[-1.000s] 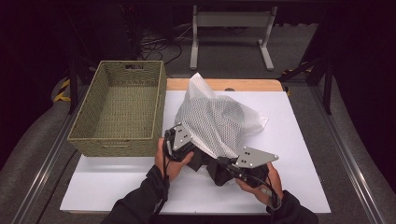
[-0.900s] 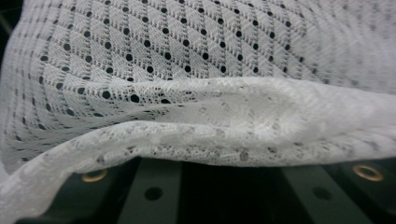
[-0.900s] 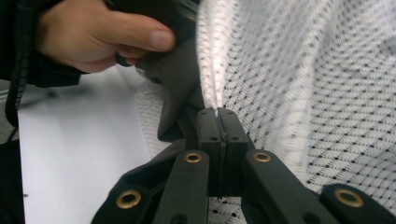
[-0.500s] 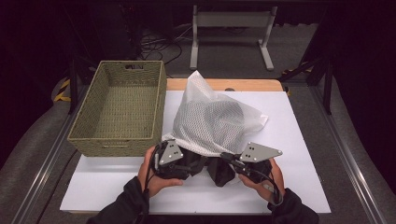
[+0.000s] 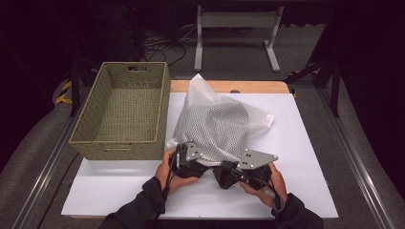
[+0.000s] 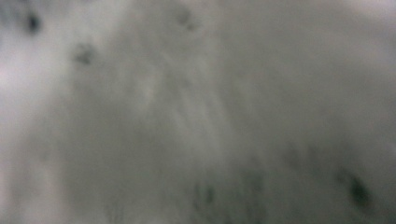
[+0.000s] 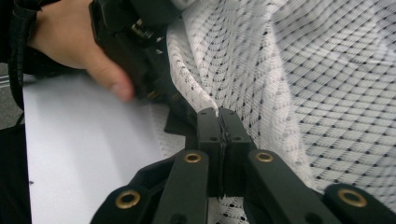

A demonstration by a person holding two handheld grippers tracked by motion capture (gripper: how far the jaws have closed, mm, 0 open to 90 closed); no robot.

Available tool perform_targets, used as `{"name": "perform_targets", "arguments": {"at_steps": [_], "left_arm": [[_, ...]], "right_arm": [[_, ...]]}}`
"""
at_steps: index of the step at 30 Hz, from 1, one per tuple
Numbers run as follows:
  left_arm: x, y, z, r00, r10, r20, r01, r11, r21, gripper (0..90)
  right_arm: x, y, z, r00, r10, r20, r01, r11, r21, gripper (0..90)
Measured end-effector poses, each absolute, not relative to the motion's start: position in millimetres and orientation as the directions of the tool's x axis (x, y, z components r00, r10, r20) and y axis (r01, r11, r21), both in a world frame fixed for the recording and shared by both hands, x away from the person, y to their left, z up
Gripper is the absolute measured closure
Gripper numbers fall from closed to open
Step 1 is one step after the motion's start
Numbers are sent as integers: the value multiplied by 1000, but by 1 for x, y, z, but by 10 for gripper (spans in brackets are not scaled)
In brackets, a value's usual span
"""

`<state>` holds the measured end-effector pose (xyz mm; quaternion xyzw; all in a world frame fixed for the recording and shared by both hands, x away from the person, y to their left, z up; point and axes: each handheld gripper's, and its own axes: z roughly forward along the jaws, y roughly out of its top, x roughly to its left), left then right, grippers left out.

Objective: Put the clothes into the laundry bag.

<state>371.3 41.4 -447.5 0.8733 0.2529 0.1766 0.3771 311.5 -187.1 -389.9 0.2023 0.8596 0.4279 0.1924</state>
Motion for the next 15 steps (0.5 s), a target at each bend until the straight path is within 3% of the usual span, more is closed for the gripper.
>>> {"name": "perform_targets", "arguments": {"at_steps": [2, 3, 5, 11, 13, 15], "left_arm": [[373, 39, -445, 810, 575, 114, 307, -581, 754, 635], [373, 37, -441, 813, 573, 102, 301, -564, 769, 635], [373, 32, -434, 821, 566, 81, 285, -528, 800, 721], [381, 15, -416, 818, 574, 33, 254, -412, 875, 748], [392, 8, -417, 794, 607, -31, 299, -345, 890, 749], [398, 4, -422, 765, 644, -16, 296, -330, 896, 750]], "right_arm": [[313, -188, -391, -845, 511, -156, 185, 553, 812, 891], [314, -188, -392, -841, 519, -152, 194, 552, 811, 891], [317, -190, -393, -839, 527, -139, 204, 541, 816, 892], [313, -194, -383, -836, 531, -139, 184, 510, 840, 897], [309, -194, -378, -853, 506, -125, 172, 499, 849, 900], [306, -193, -377, -862, 493, -119, 169, 502, 848, 899]]}}
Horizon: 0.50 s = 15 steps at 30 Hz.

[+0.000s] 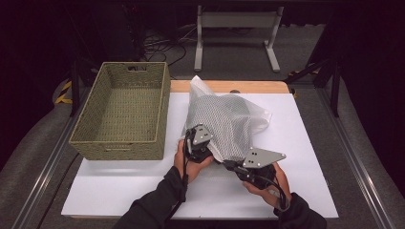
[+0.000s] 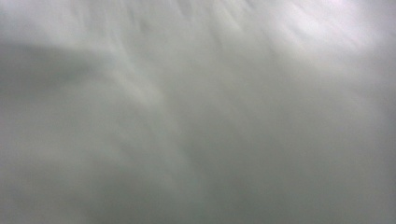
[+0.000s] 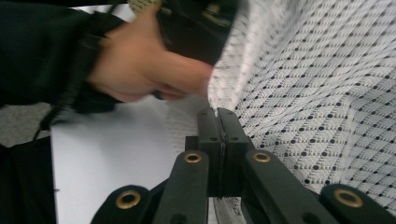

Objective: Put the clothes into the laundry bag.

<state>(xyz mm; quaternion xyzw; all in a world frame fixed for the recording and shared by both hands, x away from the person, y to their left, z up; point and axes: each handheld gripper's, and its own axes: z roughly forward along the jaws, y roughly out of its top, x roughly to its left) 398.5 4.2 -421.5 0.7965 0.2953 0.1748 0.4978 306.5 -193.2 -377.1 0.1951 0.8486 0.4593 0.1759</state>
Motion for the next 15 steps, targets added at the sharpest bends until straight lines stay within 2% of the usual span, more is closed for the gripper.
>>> {"name": "perform_targets", "arguments": {"at_steps": [2, 4, 9, 12, 13, 14, 15], "left_arm": [[404, 5, -426, 753, 657, -42, 306, -293, 906, 750], [410, 7, -430, 739, 673, -29, 297, -286, 911, 752], [410, 12, -430, 760, 648, -46, 301, -289, 909, 732], [408, 16, -429, 778, 626, -40, 291, -303, 907, 666], [403, 23, -429, 811, 584, -45, 280, -319, 905, 617], [403, 23, -429, 811, 584, -45, 280, -319, 905, 569], [398, 25, -429, 819, 572, -42, 278, -332, 901, 569]], "right_arm": [[306, -193, -378, -862, 491, -128, 168, 514, 841, 900], [308, -196, -380, -857, 499, -130, 176, 521, 836, 900], [317, -208, -386, -815, 559, -153, 201, 521, 829, 899], [320, -209, -389, -800, 577, -164, 207, 522, 828, 899], [321, -209, -389, -797, 581, -164, 208, 519, 829, 899], [321, -209, -389, -797, 581, -164, 208, 519, 829, 899], [321, -210, -389, -795, 583, -165, 207, 517, 831, 899]]}}
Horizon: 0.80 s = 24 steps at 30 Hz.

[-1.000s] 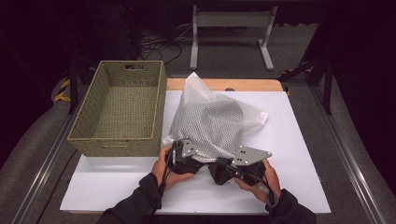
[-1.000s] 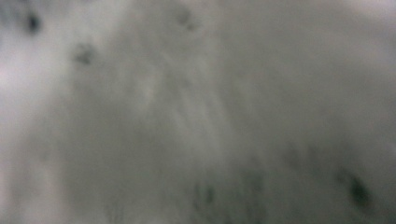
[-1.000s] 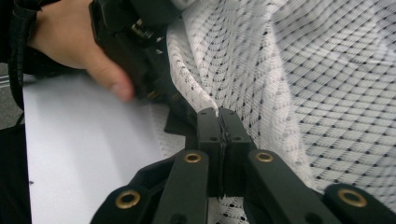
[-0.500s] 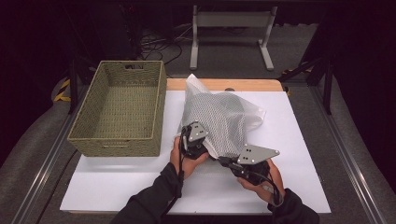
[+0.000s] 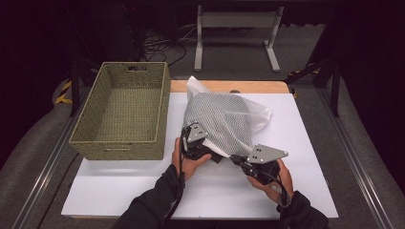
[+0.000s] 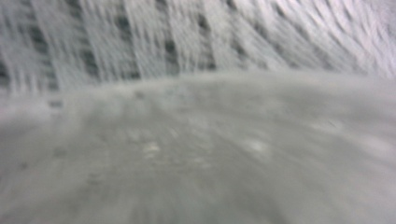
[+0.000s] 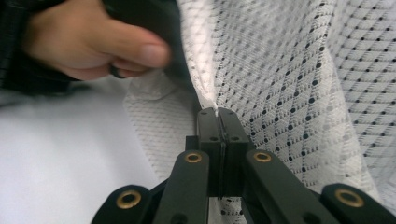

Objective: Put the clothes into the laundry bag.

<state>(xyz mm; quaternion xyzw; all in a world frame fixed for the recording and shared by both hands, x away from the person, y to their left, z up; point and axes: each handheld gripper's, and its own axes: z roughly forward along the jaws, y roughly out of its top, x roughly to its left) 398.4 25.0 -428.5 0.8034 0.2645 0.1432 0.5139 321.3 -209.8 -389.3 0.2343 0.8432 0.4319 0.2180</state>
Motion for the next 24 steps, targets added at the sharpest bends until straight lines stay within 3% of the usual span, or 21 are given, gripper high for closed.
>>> {"name": "perform_targets", "arguments": {"at_steps": [2, 4, 6, 11, 15, 18, 22, 24], "left_arm": [[386, 34, -426, 849, 527, -26, 260, -375, 890, 440], [382, 37, -425, 859, 511, -31, 264, -389, 883, 392], [375, 43, -424, 874, 485, -30, 262, -420, 869, 267], [357, 56, -427, 894, 448, 13, 240, -504, 830, 231], [361, 39, -445, 868, 494, 47, 281, -569, 773, 206], [369, 24, -452, 838, 537, 95, 288, -583, 760, 230], [380, 13, -455, 806, 581, 118, 312, -585, 749, 412], [384, 7, -453, 788, 602, 129, 330, -590, 737, 552]], "right_arm": [[323, -211, -389, -790, 592, -160, 214, 511, 833, 899], [323, -211, -390, -789, 593, -160, 214, 510, 833, 899], [323, -210, -389, -784, 600, -157, 219, 505, 835, 899], [323, -210, -388, -786, 599, -154, 217, 500, 838, 899], [324, -207, -391, -796, 586, -150, 224, 516, 827, 898], [324, -204, -392, -801, 579, -151, 223, 523, 823, 897], [325, -204, -394, -804, 578, -141, 231, 522, 821, 897], [326, -205, -396, -806, 575, -139, 236, 529, 815, 897]]}}
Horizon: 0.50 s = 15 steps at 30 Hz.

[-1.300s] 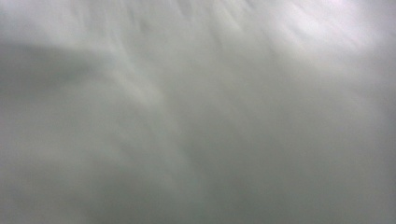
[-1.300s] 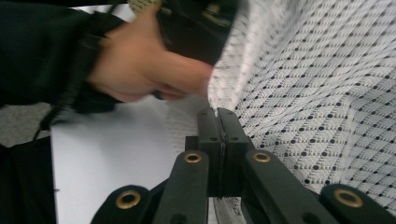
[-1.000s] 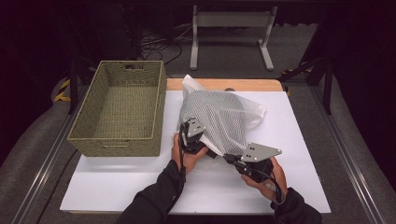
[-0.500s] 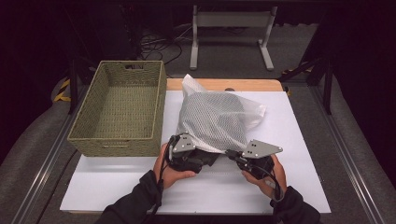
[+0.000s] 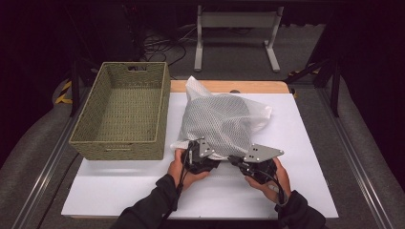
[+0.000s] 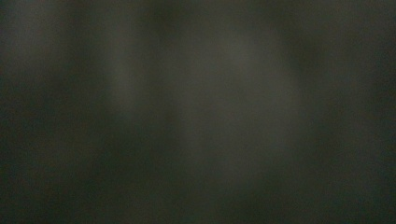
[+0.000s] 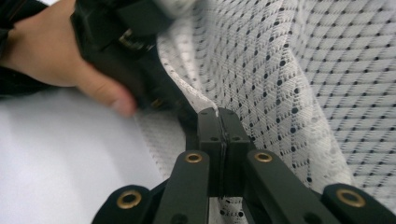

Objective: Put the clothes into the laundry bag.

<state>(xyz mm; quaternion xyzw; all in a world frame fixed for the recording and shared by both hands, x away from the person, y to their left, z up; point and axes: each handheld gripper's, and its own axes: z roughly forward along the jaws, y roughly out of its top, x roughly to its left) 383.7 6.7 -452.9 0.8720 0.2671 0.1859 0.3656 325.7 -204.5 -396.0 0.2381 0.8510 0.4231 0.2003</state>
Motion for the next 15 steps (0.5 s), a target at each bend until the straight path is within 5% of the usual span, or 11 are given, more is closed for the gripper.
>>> {"name": "perform_targets", "arguments": {"at_steps": [4, 15], "left_arm": [[387, 4, -434, 789, 600, 136, 295, -563, 772, 791], [359, 47, -377, 729, 680, 85, 201, -332, 922, 809]], "right_arm": [[328, -205, -398, -815, 567, -123, 243, 527, 814, 897], [288, -184, -353, -882, 449, -143, 104, 480, 871, 899]]}}
